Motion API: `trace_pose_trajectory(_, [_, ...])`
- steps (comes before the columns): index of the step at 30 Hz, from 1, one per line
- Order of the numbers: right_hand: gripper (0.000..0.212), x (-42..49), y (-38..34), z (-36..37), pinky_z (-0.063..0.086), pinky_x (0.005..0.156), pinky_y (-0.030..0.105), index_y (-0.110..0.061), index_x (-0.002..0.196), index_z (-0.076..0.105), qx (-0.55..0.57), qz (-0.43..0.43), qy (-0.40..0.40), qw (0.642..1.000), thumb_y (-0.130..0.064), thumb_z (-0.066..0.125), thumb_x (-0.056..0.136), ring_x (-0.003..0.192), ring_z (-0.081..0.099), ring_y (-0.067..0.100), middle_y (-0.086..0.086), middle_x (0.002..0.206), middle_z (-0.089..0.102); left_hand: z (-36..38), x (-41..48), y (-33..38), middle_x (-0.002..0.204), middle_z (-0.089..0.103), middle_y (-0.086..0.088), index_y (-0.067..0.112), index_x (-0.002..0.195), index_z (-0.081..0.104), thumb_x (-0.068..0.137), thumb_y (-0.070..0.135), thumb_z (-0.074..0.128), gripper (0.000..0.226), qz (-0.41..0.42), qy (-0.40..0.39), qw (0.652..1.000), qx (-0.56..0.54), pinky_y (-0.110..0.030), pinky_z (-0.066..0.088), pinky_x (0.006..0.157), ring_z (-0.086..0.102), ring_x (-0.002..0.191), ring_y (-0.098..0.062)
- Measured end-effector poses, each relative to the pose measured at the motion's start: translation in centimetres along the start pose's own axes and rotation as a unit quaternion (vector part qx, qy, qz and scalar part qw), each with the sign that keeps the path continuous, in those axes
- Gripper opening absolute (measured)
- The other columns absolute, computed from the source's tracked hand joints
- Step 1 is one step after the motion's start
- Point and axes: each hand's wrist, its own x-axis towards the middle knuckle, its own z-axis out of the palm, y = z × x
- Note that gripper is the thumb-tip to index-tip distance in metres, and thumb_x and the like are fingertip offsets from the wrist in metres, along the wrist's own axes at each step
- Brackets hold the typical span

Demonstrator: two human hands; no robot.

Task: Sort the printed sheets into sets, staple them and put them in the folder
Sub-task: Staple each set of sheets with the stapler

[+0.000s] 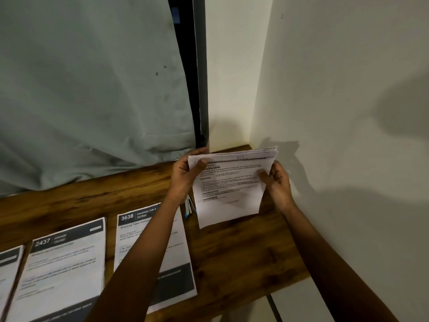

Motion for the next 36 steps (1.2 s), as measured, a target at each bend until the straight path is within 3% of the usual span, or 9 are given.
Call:
trace_pose_trajectory(6, [0.032, 0.6, -2.3, 1.1, 0.052, 0.086, 0.032, 0.000, 0.125, 0.050, -0.029, -0.042, 0.026, 0.998, -0.005, 0.056, 0.094, 0.102, 0.062, 0.015, 0.011, 0.117, 0.061, 0.3, -0.1, -0.2, 0.099, 0.071, 0.001, 0.026, 0.102, 0.069, 0.067, 0.068, 0.070, 0.055, 0.014, 0.020, 1.000, 0.012, -0.040, 0.057, 0.080, 0.066, 0.094, -0.024])
trace_pose_trajectory(8, [0.042, 0.1, -2.7, 2.0, 0.044, 0.097, 0.016, 0.000, 0.132, 0.044, -0.120, -0.108, 0.115, 0.980, -0.006, 0.058, 0.093, 0.113, 0.054, 0.012, 0.014, 0.129, 0.054, 0.3, -0.2, -0.1, 0.096, 0.071, 0.002, 0.030, 0.098, 0.071, 0.066, 0.069, 0.070, 0.050, 0.007, 0.024, 1.000, 0.007, -0.042, 0.056, 0.080, 0.066, 0.093, -0.023])
trace_pose_trajectory(11, [0.050, -0.5, -3.6, 3.8, 0.018, 0.114, 0.020, -0.001, 0.140, 0.038, -0.359, -0.313, 0.217, 0.852, -0.013, 0.050, 0.093, 0.137, 0.033, 0.024, 0.016, 0.145, 0.038, 0.4, -0.2, 0.1, 0.096, 0.070, -0.001, 0.022, 0.101, 0.069, 0.067, 0.069, 0.068, 0.057, 0.007, 0.025, 1.000, 0.012, -0.039, 0.058, 0.075, 0.066, 0.090, -0.024])
trace_pose_trajectory(14, [0.049, -0.2, -3.9, 5.7, 0.009, 0.118, 0.042, -0.009, 0.144, 0.036, -0.518, -0.426, 0.088, 0.737, -0.022, 0.038, 0.096, 0.144, 0.020, 0.026, 0.015, 0.152, 0.029, 0.5, -0.4, 0.3, 0.094, 0.070, 0.002, 0.020, 0.101, 0.067, 0.072, 0.063, 0.067, 0.053, 0.026, 0.014, 1.000, 0.006, -0.032, 0.058, 0.072, 0.068, 0.088, -0.020])
trace_pose_trajectory(19, [0.039, 0.3, -3.3, 7.3, 0.010, 0.115, 0.053, -0.011, 0.125, 0.058, -0.576, -0.441, -0.009, 0.688, -0.020, 0.040, 0.092, 0.135, 0.040, 0.031, 0.013, 0.134, 0.056, 0.9, -0.7, 0.7, 0.092, 0.071, 0.006, 0.038, 0.090, 0.072, 0.065, 0.074, 0.065, 0.044, 0.020, 0.027, 0.999, 0.022, -0.032, 0.058, 0.075, 0.068, 0.089, -0.018])
trace_pose_trajectory(23, [0.027, 0.6, -3.2, 6.4, 0.010, 0.115, 0.053, -0.013, 0.110, 0.061, -0.587, -0.413, 0.011, 0.696, -0.014, 0.046, 0.087, 0.122, 0.054, 0.030, 0.007, 0.112, 0.066, 0.9, -1.0, 0.8, 0.088, 0.072, 0.012, 0.042, 0.086, 0.072, 0.070, 0.064, 0.067, 0.028, 0.017, 0.019, 1.000, 0.008, -0.021, 0.055, 0.067, 0.068, 0.082, -0.008])
trace_pose_trajectory(28, [0.018, 1.6, -3.5, 3.4, 0.017, 0.112, 0.050, -0.014, 0.098, 0.064, -0.577, -0.376, 0.091, 0.719, -0.005, 0.061, 0.083, 0.113, 0.058, 0.027, 0.005, 0.098, 0.067, 0.4, -0.7, 0.7, 0.100, 0.069, -0.001, 0.029, 0.088, 0.072, 0.081, 0.042, 0.063, 0.018, -0.013, 0.019, 0.999, -0.027, -0.029, 0.056, 0.072, 0.067, 0.088, -0.015])
trace_pose_trajectory(32, [0.014, 2.3, -4.3, 1.4, 0.033, 0.103, 0.045, -0.014, 0.092, 0.068, -0.433, -0.320, 0.126, 0.833, -0.011, 0.055, 0.090, 0.106, 0.055, 0.018, 0.001, 0.095, 0.067, 0.3, -0.3, 0.8, 0.095, 0.070, 0.003, 0.024, 0.086, 0.069, 0.095, 0.015, 0.051, 0.022, -0.037, 0.030, 0.998, -0.046, -0.028, 0.056, 0.070, 0.067, 0.083, -0.013])
trace_pose_trajectory(36, [0.007, 2.1, -5.8, 1.0, 0.052, 0.085, 0.040, -0.012, 0.098, 0.063, -0.097, -0.136, 0.061, 0.984, -0.013, 0.057, 0.093, 0.093, 0.062, 0.016, -0.001, 0.095, 0.066, 0.6, -0.1, 1.2, 0.086, 0.070, 0.004, 0.019, 0.093, 0.062, 0.095, 0.017, 0.053, 0.010, -0.074, 0.051, 0.993, -0.071, -0.027, 0.056, 0.067, 0.066, 0.076, -0.011])
